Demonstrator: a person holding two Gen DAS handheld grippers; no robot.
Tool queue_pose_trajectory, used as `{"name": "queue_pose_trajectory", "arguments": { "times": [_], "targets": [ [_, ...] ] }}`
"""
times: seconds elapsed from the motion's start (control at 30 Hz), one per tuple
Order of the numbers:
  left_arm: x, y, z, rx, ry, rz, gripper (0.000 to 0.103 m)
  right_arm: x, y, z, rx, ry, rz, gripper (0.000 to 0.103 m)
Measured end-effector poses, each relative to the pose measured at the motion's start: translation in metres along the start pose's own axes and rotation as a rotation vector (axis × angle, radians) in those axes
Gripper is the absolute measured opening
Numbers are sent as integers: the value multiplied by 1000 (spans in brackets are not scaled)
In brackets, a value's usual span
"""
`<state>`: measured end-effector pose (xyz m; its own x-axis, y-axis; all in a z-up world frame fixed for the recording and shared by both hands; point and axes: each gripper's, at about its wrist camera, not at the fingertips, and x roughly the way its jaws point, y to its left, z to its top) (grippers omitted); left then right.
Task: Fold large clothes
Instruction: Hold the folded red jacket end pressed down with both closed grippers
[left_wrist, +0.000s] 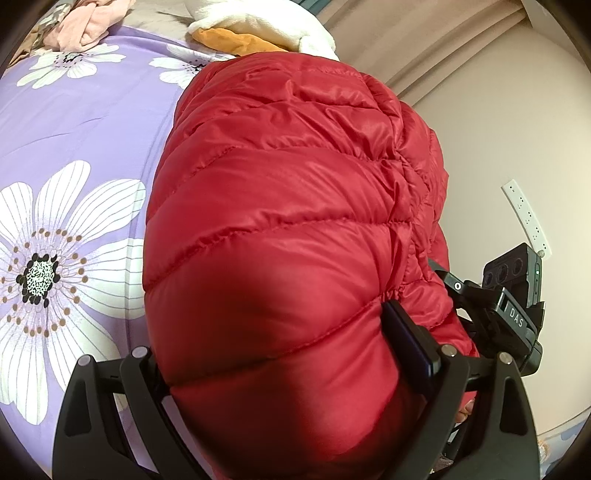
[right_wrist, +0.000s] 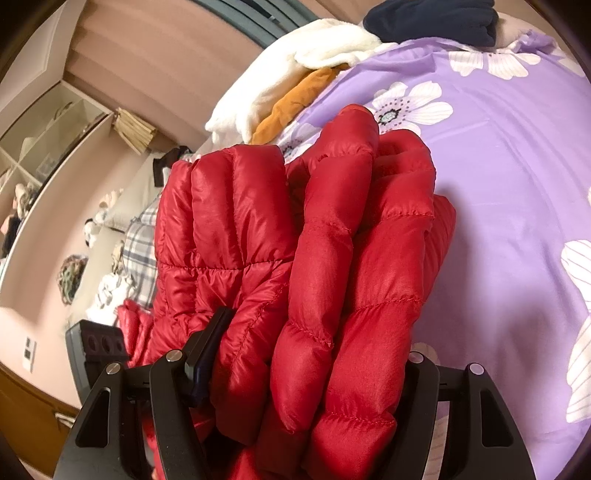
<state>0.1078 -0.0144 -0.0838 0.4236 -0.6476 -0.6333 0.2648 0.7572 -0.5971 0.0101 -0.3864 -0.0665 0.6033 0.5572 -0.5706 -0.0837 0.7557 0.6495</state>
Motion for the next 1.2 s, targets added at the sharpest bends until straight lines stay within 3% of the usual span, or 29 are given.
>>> {"name": "queue_pose_trajectory", "arguments": {
  "times": [1.2],
  "targets": [
    [-1, 0, 2, -12, 5, 22, 95, 6, 4, 5, -1, 23, -3, 70]
  ]
}}
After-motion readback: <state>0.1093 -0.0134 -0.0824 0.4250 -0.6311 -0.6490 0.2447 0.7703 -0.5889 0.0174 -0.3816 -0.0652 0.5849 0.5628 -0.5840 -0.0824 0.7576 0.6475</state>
